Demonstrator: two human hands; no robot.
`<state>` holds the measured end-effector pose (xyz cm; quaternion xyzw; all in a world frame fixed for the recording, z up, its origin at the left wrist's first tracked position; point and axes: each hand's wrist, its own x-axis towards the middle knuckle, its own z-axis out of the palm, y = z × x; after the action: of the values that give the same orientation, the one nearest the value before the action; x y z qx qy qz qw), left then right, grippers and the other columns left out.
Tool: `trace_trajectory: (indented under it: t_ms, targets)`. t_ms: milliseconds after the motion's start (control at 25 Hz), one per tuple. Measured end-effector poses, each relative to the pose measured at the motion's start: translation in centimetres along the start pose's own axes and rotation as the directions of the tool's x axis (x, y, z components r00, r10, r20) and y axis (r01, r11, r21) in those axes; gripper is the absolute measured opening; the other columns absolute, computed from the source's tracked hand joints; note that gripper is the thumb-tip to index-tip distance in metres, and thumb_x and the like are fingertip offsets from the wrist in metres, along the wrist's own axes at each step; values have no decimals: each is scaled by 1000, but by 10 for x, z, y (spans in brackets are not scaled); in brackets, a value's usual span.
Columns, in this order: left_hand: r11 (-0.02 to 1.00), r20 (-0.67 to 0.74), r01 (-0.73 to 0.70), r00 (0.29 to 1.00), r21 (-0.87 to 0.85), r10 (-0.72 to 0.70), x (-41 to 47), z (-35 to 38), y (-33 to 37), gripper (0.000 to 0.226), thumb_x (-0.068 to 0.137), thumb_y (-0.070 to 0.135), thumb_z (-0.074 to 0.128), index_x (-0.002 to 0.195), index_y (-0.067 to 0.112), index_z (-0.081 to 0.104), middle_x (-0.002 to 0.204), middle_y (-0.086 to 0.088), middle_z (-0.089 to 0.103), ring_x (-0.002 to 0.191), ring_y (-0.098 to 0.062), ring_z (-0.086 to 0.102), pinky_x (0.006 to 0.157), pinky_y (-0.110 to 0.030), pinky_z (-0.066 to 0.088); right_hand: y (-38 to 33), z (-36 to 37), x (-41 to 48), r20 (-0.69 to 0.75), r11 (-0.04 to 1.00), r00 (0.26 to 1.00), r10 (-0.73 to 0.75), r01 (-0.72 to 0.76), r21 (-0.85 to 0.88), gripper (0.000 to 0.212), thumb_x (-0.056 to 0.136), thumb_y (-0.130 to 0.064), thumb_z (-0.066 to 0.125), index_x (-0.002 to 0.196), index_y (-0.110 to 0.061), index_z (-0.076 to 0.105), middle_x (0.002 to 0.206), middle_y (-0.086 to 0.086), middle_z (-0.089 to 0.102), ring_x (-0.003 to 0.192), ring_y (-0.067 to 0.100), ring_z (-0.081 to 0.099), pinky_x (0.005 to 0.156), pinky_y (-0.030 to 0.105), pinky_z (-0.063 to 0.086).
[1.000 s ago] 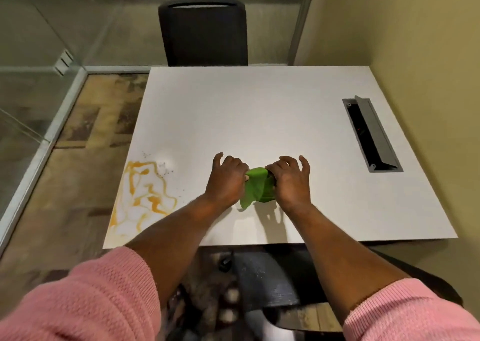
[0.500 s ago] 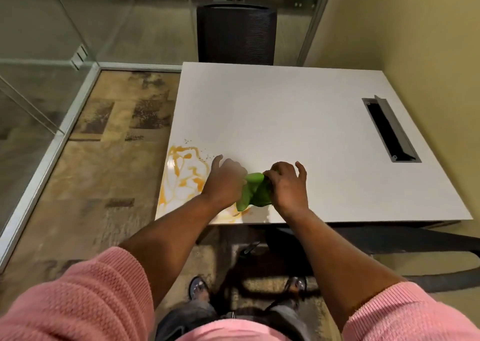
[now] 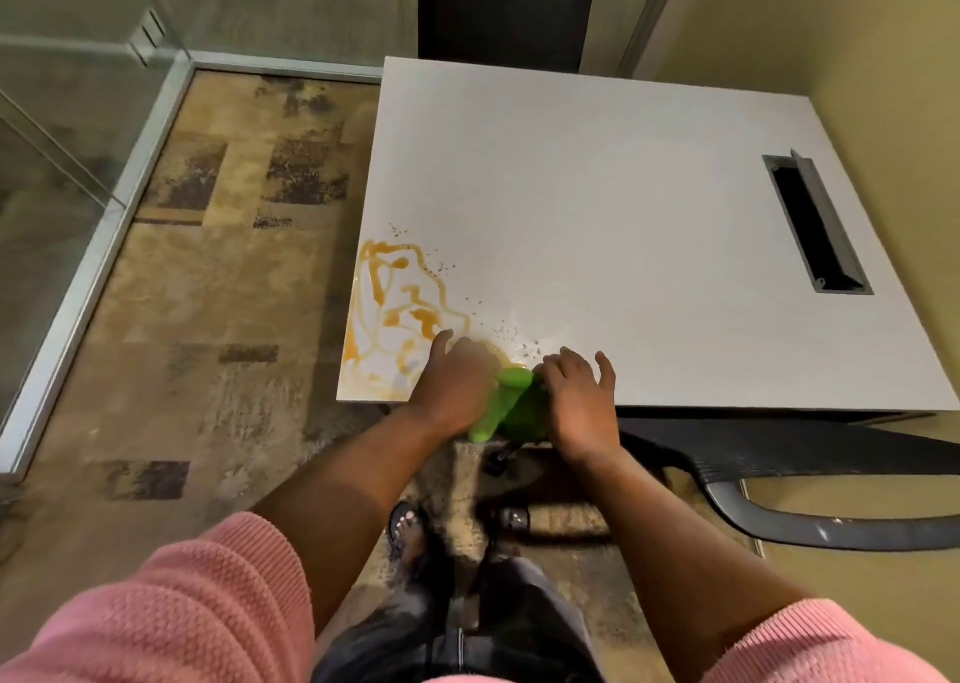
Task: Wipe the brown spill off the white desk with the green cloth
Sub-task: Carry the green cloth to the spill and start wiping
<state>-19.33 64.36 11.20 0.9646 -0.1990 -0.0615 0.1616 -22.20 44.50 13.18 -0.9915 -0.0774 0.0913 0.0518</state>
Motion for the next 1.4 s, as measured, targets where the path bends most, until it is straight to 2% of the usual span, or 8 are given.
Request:
trace_trajectory:
  t_ms: [200,440,520,600,720,880,1040,1400]
  targets:
    - [999,-32,41,999,-19,-42,31,36,-11,20,93,20,64,113,19,70,115,-1,69,118,-27,58,119,-50,15,18,33,36,16,999,999,38,-39,30,46,83,-12,69,127,-20,62,129,3,63,137,25,49,124,51,7]
    - [989,-117,141,982,-48,-145,80,65,-20,20,91,17,64,111,18,70,114,-1,69,119,-28,58,120,-54,21,39,70,96,-18,988,994,107,-104,110,37,83,-13,54,118,-20,65,116,2,65,126,28,53,122,50,12]
    - [985,-150,166,974,-38,-170,89,73,-20,25,90,13,64,114,17,68,120,-2,68,123,-27,57,121,-55,22,43,82,113,-32,980,991,128,-121,157,39,85,-12,55,122,-21,64,122,2,64,132,26,50,123,48,11]
    - [986,-153,165,974,-24,-167,91,83,-19,36,88,7,62,124,13,66,135,-7,64,135,-29,52,124,-56,20,40,94,120,-35,962,987,157,-145,229,49,90,-10,54,138,-19,58,144,3,57,147,24,40,126,49,9]
    - [994,24,102,994,43,-103,81,104,-13,53,94,11,52,147,11,51,161,-12,41,154,-30,30,129,-51,10,26,119,106,-25,950,993,112,-100,296,61,98,-13,49,158,-12,38,170,7,30,159,26,21,129,51,5]
    - [993,164,115,980,-29,-109,65,129,-18,62,101,17,41,161,10,25,172,-10,15,160,-24,7,131,-42,0,15,152,83,80,972,996,-29,10,236,67,105,-30,37,166,-9,16,175,11,8,162,27,3,130,55,3]
    - [997,193,63,979,39,-69,58,140,-33,65,104,27,31,164,14,10,173,-5,3,160,-20,-4,130,-44,-4,12,171,90,87,989,996,-12,-1,147,71,105,-42,22,167,-12,5,175,8,-3,162,24,-6,130,54,-3]
    - [995,144,59,987,80,-70,70,131,-38,61,105,28,32,163,11,19,173,-8,7,160,-22,-2,130,-44,-6,22,160,107,52,980,998,-39,28,196,69,106,-44,20,167,-14,8,176,6,3,162,19,-5,131,52,-3]
